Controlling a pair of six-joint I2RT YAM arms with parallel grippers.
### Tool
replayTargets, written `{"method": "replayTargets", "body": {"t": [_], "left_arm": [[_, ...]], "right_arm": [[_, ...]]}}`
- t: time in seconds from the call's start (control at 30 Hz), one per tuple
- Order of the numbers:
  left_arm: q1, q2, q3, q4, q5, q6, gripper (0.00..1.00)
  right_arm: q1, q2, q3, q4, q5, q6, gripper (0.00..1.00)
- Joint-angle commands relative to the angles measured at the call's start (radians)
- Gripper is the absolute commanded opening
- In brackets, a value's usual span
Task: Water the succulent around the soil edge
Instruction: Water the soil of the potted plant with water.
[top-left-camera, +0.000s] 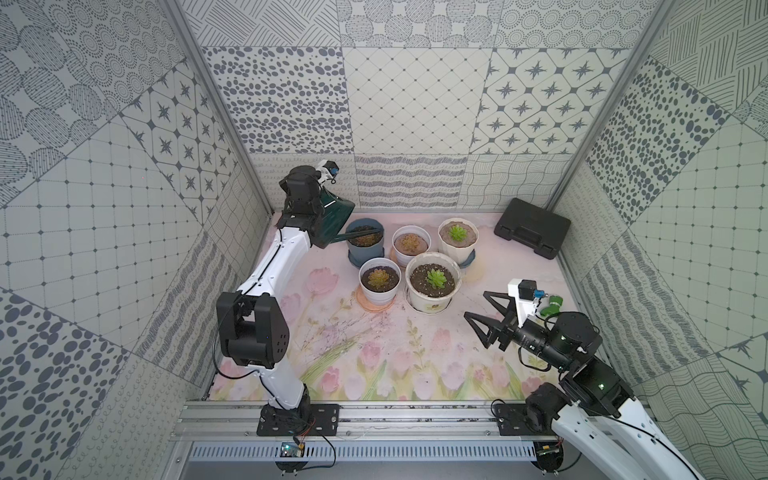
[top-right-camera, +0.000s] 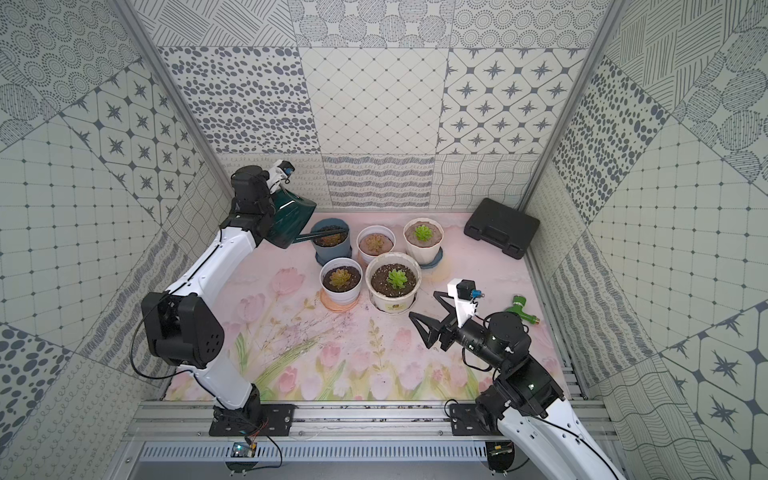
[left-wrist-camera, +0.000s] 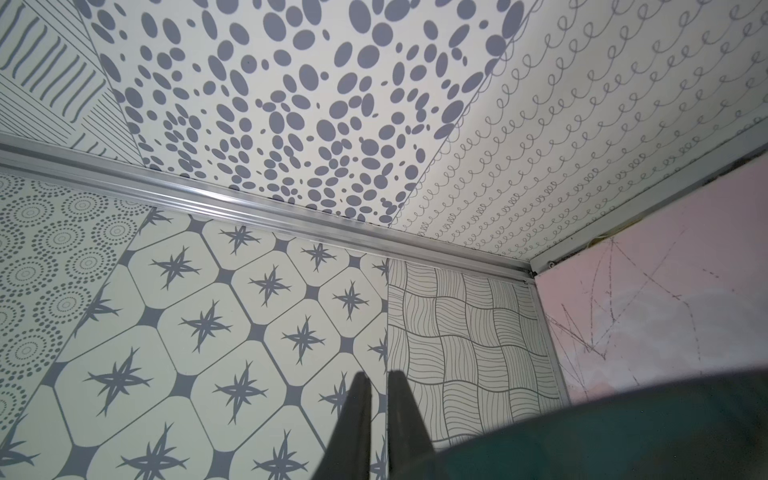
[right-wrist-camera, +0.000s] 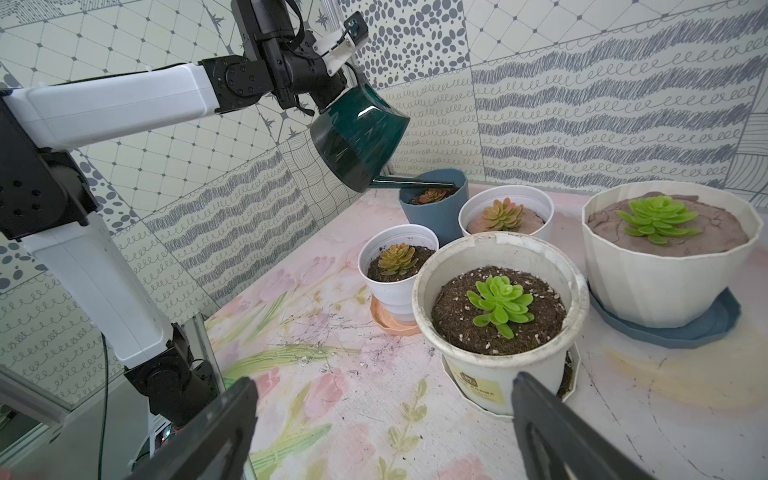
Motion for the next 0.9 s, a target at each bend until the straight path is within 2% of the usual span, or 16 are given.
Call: {"method": "replayTargets", "body": {"t": [0.0,0.17,0.33,0.5,0.87], "left_arm": [[-0.010,-0.037,-0.016,0.154,0.010,0.038,0.00],[-0.024,-0.096,-0.060,0.144,0.032,0.019,0.00],[-0.022,-0.143,-0.106,0.164,0.041,0.060,0.00],[-0.024,-0.162,-0.122,0.178,0.039,0.113,0.00],[-0.022,-0.183,-0.120,0.154,0.029,0.142,0.00]], "right_arm": [[0.003,-0.015,-0.010,0.051,-0.017,-0.005,0.97],[0.004,-0.015,-0.010,0.051,-0.019,-0.003,0.97],[0.004,-0.019,-0.009,0.049,-0.022,0.000,0.97],[0.003,-0.026,-0.010,0.045,-0.024,0.001,0.97],[0.004,-0.037,-0.009,0.045,-0.029,0.004,0.97]]}}
